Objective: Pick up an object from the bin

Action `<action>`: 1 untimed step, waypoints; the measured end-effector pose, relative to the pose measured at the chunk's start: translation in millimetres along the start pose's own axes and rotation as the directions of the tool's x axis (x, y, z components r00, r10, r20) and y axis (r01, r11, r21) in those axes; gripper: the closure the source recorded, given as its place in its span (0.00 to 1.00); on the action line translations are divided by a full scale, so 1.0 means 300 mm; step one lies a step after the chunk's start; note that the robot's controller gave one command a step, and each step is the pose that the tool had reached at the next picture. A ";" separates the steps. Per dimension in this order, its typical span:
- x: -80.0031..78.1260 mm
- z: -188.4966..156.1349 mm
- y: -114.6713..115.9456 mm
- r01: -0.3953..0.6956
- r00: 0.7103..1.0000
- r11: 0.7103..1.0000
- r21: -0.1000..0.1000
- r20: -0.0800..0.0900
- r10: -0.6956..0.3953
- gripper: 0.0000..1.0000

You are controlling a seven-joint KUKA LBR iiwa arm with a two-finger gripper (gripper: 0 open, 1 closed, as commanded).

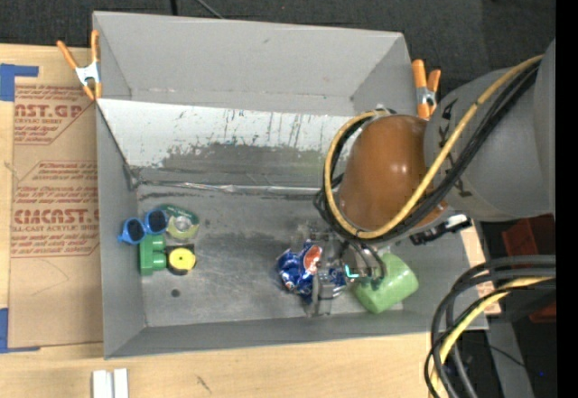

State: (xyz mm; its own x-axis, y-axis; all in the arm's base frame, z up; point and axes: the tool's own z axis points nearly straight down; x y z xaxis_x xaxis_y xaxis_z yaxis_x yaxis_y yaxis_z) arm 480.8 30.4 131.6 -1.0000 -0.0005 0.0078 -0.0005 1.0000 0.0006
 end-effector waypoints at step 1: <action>-0.077 0.006 -0.132 -0.045 0.999 0.999 0.001 0.010 0.045 0.00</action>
Offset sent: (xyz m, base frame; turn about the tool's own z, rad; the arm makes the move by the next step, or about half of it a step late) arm 0.0222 -0.0378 -0.0014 0.0415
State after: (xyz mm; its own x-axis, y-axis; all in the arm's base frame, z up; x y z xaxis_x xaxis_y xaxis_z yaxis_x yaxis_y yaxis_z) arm 503.9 -9.0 129.5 -0.9990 0.0444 -0.0022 0.0444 0.9990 -0.0008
